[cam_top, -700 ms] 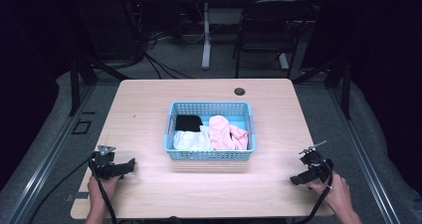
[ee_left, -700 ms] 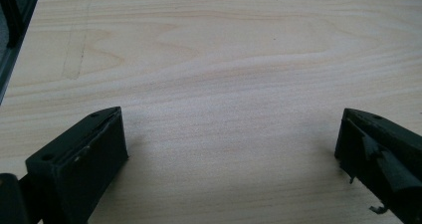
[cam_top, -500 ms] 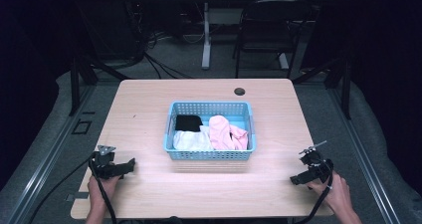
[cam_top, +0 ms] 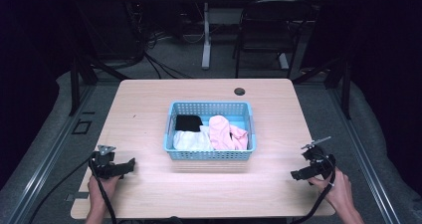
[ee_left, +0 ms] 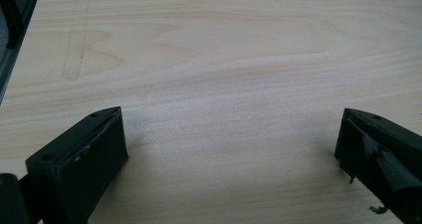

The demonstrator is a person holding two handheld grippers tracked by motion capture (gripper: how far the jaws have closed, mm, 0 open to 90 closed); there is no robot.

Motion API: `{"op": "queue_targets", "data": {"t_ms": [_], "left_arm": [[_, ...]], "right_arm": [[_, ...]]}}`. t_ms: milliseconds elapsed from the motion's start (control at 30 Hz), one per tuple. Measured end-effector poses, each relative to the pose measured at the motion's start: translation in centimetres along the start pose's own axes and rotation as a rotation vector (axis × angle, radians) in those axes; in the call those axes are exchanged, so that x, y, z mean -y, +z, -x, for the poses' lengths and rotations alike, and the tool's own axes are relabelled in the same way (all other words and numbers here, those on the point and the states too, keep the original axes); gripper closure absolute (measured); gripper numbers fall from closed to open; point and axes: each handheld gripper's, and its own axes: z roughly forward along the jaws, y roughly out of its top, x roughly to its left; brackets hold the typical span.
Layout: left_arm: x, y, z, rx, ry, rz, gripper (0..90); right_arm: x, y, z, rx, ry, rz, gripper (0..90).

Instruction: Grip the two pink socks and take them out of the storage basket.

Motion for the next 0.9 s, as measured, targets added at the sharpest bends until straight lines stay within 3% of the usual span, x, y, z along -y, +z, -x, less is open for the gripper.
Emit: {"op": "queue_targets", "data": {"t_ms": [167, 300, 467, 767, 900], "left_arm": [[0.0, 0.0, 0.0, -0.003, -0.002, 0.001, 0.0], [0.0, 0.0, 0.0, -0.003, 0.002, -0.001, 0.0], [0.0, 0.0, 0.0, -0.001, -0.001, 0.0, 0.0], [0.0, 0.0, 0.0, -0.001, -0.001, 0.001, 0.0], [0.0, 0.0, 0.0, -0.001, -0.001, 0.0, 0.0]], "right_arm": [[-0.6, -0.8, -0.3, -0.01, 0.002, 0.012, 0.0], [-1.4, -1.8, -0.6, -0.033, -0.022, 0.007, 0.0], [-3.1, -3.5, -1.8, -0.04, -0.06, 0.055, 0.0], [-5.7, -4.3, -3.4, -0.064, -0.117, 0.066, 0.0], [-6.5, -4.7, -3.8, -0.051, -0.141, 0.063, 0.0]]}}
